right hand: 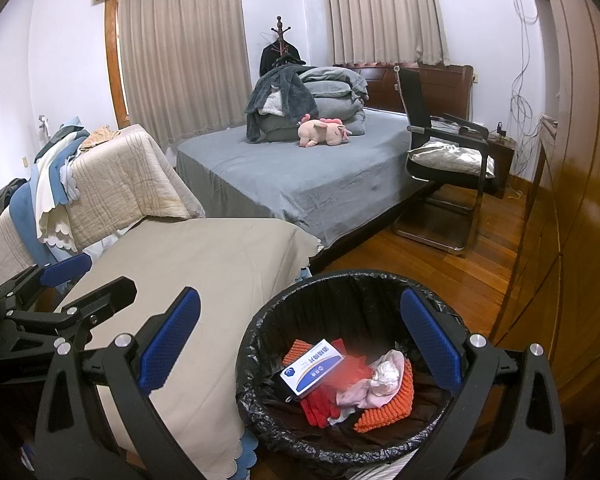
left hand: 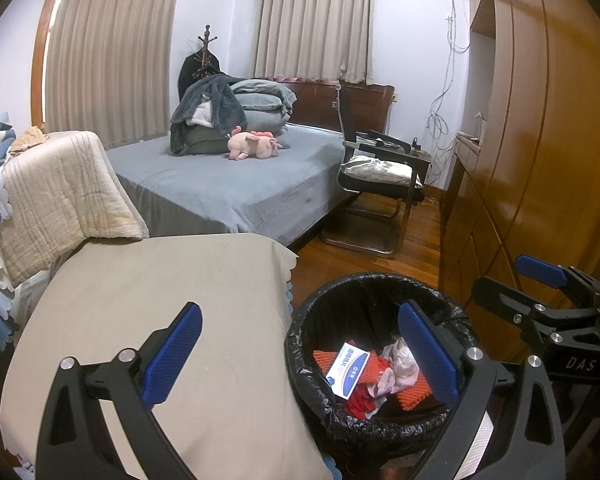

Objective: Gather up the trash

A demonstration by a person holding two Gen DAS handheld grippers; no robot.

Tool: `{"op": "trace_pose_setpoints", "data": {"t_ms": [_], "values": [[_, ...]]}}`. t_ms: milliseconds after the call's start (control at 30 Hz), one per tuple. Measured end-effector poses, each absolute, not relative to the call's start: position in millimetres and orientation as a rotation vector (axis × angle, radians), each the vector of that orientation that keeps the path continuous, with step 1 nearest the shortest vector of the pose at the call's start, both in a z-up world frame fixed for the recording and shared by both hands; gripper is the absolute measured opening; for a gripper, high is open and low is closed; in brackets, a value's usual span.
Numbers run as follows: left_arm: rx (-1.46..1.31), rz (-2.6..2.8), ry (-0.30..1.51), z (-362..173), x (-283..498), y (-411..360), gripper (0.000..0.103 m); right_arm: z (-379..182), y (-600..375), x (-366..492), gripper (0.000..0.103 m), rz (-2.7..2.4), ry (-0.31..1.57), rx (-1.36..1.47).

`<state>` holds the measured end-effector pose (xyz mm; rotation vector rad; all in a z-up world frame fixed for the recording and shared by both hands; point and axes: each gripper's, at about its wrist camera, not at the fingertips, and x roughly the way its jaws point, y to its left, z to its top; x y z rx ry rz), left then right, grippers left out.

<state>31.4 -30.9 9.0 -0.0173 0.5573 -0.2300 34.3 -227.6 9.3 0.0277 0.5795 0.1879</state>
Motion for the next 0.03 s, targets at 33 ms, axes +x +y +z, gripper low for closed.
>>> {"op": "trace_pose_setpoints", "data": {"t_ms": [33], "values": [[-0.018,-0.230,0.558,9.5,29.5,-29.9,0.097,9.3,-227.6,34.3,0.098,0.188,0.580,0.028]]}}
